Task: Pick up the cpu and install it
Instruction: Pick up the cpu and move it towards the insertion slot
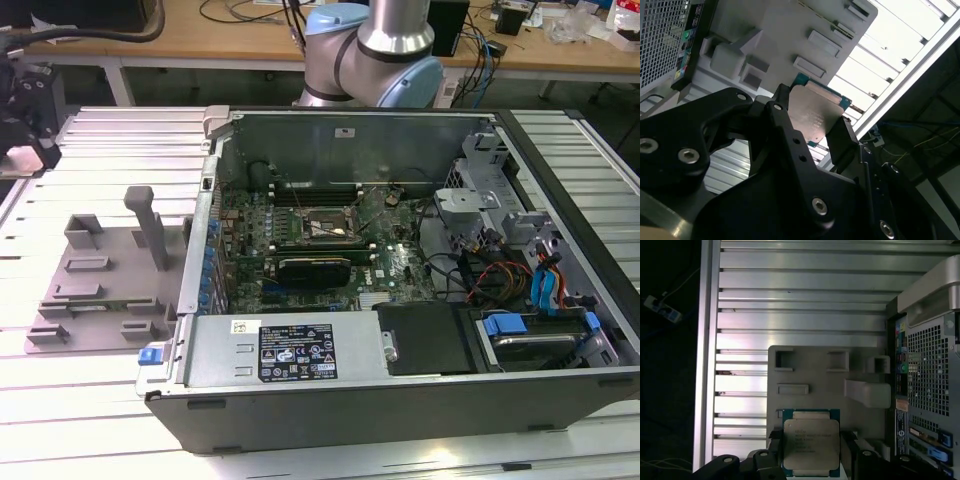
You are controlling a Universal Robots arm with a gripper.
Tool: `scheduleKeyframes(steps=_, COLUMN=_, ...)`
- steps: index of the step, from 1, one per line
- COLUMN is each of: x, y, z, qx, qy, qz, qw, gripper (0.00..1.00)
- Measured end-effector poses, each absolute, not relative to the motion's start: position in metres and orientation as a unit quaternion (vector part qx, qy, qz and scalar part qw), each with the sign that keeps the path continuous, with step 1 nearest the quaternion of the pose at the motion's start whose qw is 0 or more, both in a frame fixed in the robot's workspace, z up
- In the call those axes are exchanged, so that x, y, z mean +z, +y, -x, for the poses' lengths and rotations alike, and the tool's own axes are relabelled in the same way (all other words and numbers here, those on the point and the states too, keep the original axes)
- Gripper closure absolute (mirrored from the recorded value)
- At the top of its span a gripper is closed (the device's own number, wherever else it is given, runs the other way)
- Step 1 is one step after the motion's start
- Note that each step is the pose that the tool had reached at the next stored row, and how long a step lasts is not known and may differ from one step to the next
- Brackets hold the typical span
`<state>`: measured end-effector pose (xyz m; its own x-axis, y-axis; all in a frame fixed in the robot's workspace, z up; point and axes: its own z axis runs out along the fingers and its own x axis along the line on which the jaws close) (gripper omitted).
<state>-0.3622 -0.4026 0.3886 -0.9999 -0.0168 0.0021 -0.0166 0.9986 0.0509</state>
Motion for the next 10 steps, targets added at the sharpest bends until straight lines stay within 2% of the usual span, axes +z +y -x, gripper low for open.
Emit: scheduleKeyframes(steps=10, x=0.389, y=-0.403, z=0.341, qx=-0.025, qy=-1.0, qz=-0.008, qw=0.001, gripper=0.45)
